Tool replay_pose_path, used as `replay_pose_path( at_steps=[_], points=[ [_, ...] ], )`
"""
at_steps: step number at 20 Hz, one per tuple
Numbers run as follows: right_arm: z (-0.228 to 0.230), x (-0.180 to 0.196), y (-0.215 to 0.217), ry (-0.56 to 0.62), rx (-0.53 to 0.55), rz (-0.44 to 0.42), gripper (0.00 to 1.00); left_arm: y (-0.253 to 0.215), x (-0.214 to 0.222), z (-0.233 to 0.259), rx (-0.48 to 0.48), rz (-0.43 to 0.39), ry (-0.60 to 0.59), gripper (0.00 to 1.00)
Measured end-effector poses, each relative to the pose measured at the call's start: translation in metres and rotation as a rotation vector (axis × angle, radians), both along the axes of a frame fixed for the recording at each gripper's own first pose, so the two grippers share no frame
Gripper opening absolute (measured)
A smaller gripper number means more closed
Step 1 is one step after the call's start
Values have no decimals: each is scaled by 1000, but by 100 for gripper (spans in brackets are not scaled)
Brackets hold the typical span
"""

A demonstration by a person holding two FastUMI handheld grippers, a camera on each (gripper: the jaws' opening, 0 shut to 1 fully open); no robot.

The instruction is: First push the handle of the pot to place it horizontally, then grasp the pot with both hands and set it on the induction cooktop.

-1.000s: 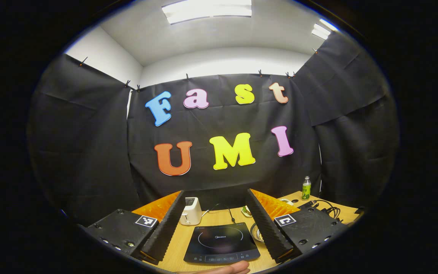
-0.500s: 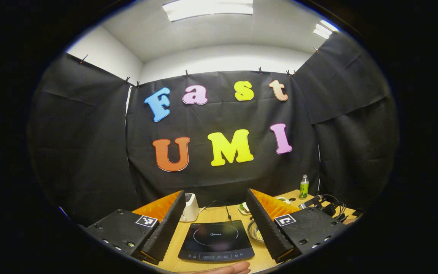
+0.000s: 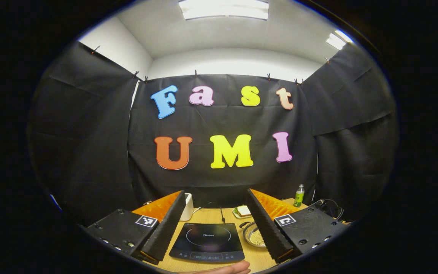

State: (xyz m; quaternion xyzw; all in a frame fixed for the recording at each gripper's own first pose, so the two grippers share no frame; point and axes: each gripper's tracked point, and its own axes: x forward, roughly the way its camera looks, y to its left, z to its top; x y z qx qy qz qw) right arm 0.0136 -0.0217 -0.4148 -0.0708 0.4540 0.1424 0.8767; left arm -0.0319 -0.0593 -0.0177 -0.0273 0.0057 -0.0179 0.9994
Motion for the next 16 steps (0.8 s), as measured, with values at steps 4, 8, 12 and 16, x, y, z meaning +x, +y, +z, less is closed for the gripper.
replay_pose_path(
  at_steps=[4, 8, 12, 16],
  points=[
    [-1, 12, -26, 9, -23, -43, 4, 2, 1, 5, 13, 12, -10, 95],
    [-1, 33, -50, -12, -33, -96, 4, -3, 5, 6, -6, -2, -20, 96],
    [-3, 60, -69, -57, -63, -125, 4, -5, 11, -5, 5, -8, 6, 95],
    [-7, 78, -82, -60, -67, -178, 4, -7, 19, -19, 13, -14, 37, 96]
  ],
)
